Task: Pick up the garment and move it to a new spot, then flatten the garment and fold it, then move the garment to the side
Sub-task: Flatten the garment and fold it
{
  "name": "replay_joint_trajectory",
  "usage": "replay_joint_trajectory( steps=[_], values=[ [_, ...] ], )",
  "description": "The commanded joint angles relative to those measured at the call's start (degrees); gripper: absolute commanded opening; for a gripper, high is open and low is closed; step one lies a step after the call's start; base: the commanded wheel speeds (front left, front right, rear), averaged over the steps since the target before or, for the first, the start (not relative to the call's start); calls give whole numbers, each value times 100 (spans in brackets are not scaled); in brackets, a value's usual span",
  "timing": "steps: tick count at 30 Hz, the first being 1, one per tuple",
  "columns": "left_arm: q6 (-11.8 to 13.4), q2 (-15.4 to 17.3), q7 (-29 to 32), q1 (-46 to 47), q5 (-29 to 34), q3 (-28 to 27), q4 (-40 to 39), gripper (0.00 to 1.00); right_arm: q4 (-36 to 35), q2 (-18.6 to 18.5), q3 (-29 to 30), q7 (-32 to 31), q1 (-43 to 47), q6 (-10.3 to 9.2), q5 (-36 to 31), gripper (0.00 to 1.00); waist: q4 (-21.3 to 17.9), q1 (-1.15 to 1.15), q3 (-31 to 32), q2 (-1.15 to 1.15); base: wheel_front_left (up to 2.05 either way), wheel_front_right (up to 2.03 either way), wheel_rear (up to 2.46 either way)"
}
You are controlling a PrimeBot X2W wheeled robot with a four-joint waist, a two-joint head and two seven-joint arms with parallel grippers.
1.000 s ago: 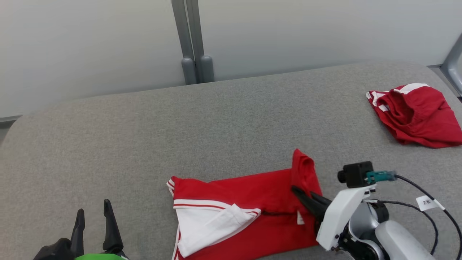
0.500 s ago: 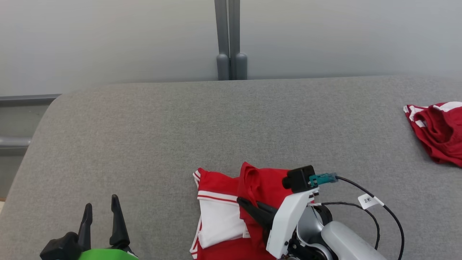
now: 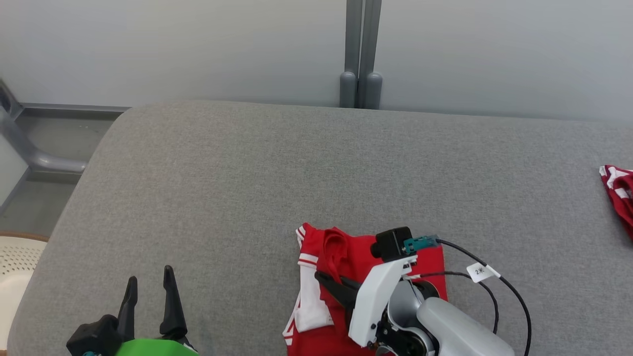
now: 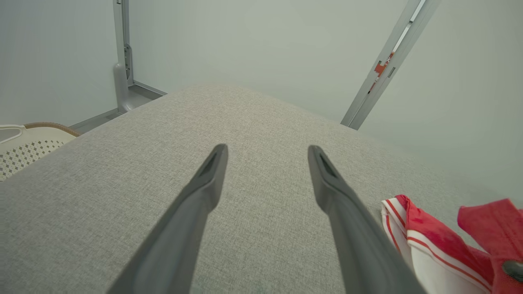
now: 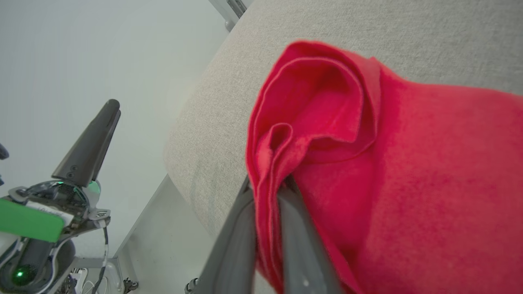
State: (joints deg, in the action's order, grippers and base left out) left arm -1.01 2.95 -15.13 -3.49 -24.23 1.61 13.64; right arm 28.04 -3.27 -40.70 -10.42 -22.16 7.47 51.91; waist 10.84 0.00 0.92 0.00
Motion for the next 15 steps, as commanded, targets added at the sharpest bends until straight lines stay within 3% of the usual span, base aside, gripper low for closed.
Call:
replay_joint_trajectory(
  steps=[1, 15],
  values=[
    [0, -1, 1, 82, 10, 7, 16, 100, 99, 10, -44, 100, -113, 4, 76, 100, 49, 0, 10, 0, 0, 0, 0],
    [-15, -3, 2, 6, -75, 155, 83, 100, -36, -19, -349, 994, -443, 3, 734, 100, -98, 0, 83, 0, 0, 0, 0]
  ],
)
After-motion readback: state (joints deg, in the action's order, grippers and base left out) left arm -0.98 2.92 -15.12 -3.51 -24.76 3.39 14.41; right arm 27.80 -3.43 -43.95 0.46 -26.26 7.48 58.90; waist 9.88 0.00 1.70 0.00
